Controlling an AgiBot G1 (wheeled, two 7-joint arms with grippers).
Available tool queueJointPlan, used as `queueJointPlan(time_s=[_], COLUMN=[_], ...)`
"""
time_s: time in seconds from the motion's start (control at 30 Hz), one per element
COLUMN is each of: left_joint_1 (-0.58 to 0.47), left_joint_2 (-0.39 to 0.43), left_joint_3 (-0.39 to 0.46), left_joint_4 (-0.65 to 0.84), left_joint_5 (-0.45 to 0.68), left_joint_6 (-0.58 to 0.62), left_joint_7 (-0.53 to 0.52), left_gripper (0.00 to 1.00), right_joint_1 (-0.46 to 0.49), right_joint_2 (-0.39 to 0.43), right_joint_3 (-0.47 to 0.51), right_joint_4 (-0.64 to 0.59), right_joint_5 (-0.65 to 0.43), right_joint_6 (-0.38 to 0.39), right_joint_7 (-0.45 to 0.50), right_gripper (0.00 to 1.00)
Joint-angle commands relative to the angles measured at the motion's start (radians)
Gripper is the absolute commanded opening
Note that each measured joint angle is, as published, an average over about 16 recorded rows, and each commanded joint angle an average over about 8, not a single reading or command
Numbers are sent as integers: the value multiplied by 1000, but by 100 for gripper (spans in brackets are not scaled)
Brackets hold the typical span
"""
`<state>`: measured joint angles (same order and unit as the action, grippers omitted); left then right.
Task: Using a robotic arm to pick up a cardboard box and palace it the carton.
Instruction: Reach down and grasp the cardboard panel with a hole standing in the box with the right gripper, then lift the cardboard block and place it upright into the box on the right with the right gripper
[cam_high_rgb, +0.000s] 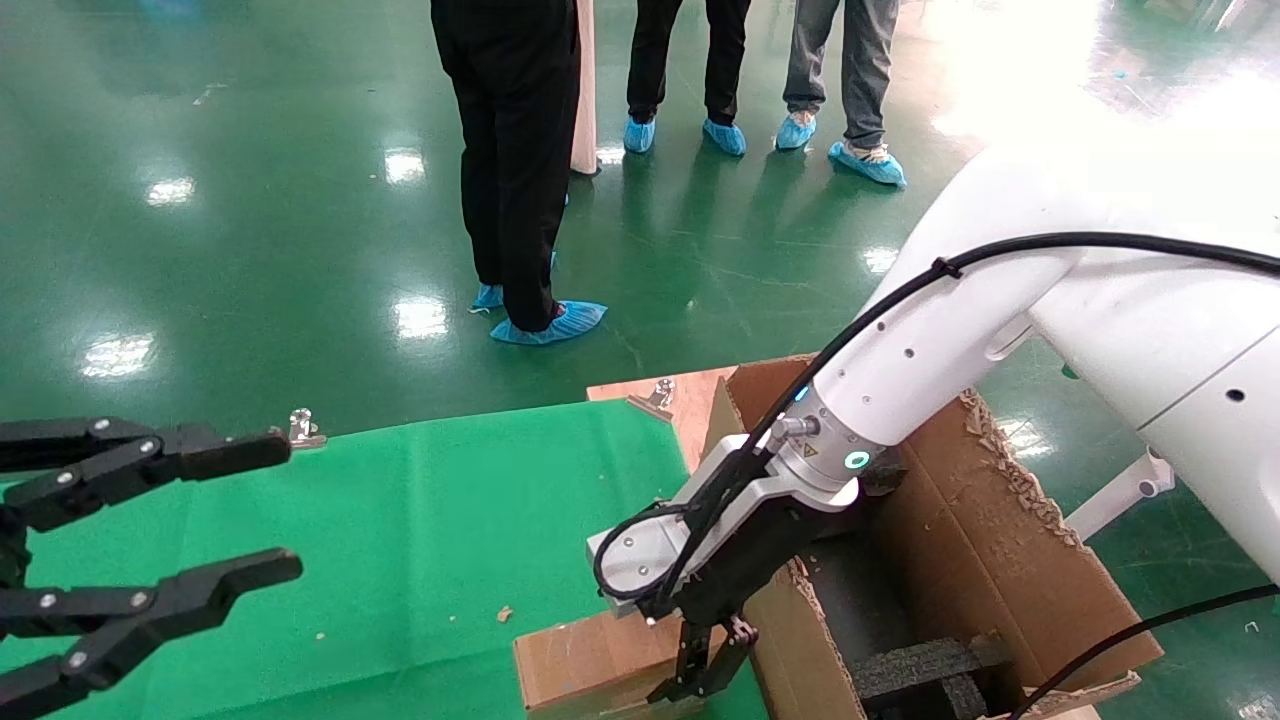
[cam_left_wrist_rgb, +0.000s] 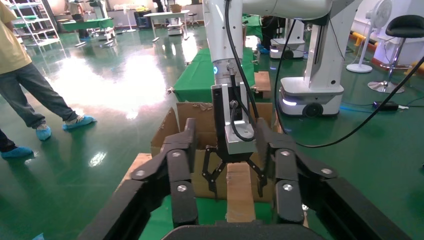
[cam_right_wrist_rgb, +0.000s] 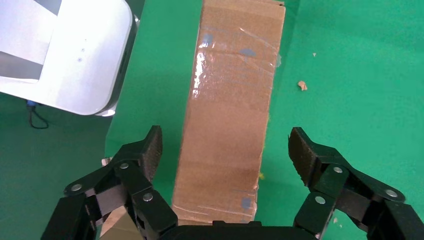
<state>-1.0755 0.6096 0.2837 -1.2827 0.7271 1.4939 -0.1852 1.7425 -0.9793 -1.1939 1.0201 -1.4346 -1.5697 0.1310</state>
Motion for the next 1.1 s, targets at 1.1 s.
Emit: queueJointPlan(time_s=[1.1], left_joint_1=[-1], left_joint_2=[0], left_joint_3=[1], left_joint_4=[1], left_joint_5=[0], left_joint_6=[0], left_joint_7=[1], left_gripper=[100], right_joint_1=[197], right_joint_2=[97], right_joint_3=[56], right_joint_4=[-51], right_joint_5=[124], right_joint_6=[-13], right_joint_7=[-28], right_gripper=[0])
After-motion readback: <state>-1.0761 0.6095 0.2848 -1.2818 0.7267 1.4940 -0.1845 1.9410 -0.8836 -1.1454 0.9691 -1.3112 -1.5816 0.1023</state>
